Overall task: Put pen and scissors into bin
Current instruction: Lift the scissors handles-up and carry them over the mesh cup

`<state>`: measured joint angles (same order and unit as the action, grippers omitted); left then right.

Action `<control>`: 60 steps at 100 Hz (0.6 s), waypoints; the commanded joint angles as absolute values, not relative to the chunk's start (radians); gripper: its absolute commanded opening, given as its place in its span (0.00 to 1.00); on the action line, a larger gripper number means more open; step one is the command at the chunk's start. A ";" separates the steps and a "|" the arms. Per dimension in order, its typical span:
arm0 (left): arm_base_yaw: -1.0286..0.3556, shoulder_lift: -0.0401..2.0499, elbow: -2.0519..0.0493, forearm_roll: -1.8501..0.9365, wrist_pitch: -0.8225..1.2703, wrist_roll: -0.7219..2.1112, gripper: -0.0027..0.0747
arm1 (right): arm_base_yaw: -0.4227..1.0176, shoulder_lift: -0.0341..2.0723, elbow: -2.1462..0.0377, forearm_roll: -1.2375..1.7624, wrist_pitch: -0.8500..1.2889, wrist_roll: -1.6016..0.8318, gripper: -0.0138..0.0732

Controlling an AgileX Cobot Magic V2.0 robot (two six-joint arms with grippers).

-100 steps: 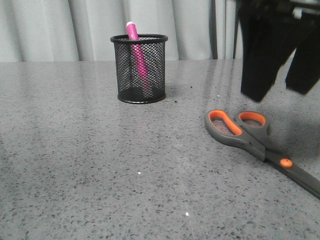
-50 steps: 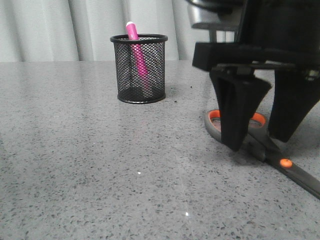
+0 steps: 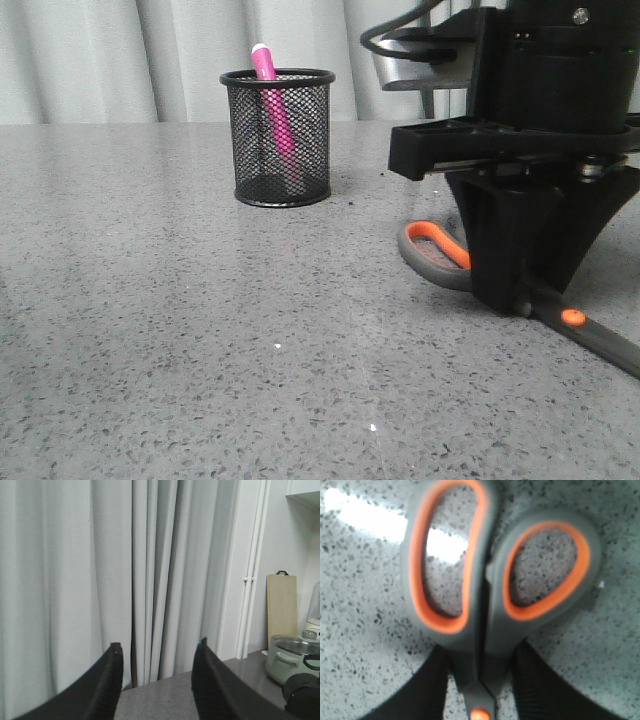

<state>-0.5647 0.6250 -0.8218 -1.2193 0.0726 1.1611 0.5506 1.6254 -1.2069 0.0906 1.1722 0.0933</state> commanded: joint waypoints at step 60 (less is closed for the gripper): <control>-0.571 0.626 -0.847 -1.234 0.064 1.158 0.41 | 0.548 1.514 -1.521 0.025 0.300 0.090 0.09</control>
